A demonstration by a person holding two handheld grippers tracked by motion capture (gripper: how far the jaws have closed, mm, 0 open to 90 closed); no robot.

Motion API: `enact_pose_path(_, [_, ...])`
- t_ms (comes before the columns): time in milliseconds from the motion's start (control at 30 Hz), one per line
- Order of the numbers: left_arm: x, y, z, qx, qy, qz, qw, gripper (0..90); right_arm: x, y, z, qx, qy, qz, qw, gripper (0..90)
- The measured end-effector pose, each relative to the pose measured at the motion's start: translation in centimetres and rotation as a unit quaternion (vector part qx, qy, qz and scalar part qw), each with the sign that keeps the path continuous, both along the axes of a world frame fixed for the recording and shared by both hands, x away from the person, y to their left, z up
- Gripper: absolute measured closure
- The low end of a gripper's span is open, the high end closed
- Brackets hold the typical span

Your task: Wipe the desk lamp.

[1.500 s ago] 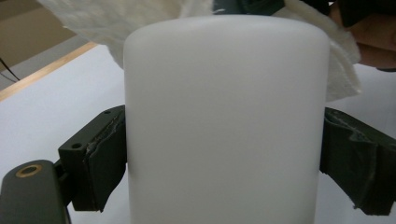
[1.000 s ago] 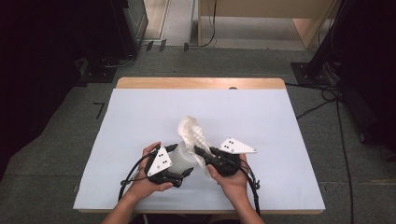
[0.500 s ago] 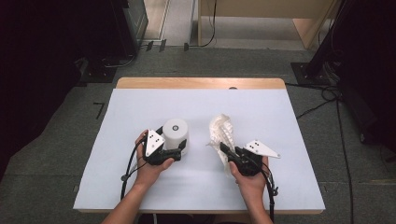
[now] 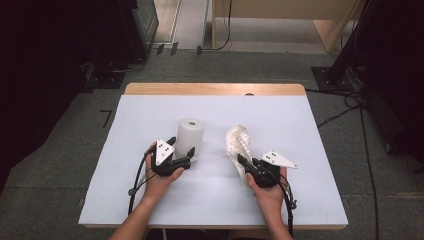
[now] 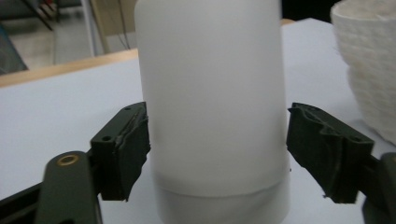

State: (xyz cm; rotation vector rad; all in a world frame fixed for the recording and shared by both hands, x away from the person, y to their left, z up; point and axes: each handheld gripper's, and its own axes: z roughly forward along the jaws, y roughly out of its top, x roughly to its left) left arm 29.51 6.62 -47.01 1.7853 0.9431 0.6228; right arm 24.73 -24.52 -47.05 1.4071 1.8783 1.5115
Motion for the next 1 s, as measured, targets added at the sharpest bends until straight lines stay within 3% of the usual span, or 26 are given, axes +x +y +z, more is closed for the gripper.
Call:
enact_pose_path(233, [-0.3,0.2,-0.2,0.007,0.003,-0.006,1.0000,16.9,0.2,0.3,-0.1,0.001,0.004,0.006,1.0000,78.0])
enact_pose_path(433, [-0.7,0.6,-0.8,0.011,0.020,-0.015,0.9996,14.1,0.3,0.3,0.5,0.001,-0.002,0.001,1.0000,77.6])
enact_pose_path(600, [-1.1,0.7,-1.0,0.023,0.030,-0.024,0.9990,9.7,0.8,0.3,1.1,-0.027,-0.014,-0.019,0.9994,77.2])
enact_pose_path(700, [-1.7,1.2,-1.1,0.022,0.034,-0.022,0.9989,11.4,1.4,0.0,1.3,-0.059,-0.019,-0.060,0.9963,76.5])
enact_pose_path(833, [-2.2,1.5,-1.1,0.024,0.035,-0.028,0.9987,11.4,1.9,0.0,1.2,-0.082,-0.017,-0.082,0.9931,75.0])
enact_pose_path(867, [-2.4,1.6,-1.1,0.025,0.033,-0.030,0.9987,11.4,2.1,0.0,1.0,-0.091,-0.013,-0.084,0.9922,74.4])
enact_pose_path(900, [-2.9,1.8,-1.0,0.035,0.018,-0.024,0.9989,11.3,2.6,0.1,0.4,-0.094,0.001,-0.081,0.9922,73.6])
enact_pose_path(1000, [-3.4,2.2,-0.9,0.041,0.009,-0.027,0.9988,11.3,3.1,0.3,-0.3,-0.095,0.007,-0.077,0.9925,69.9])
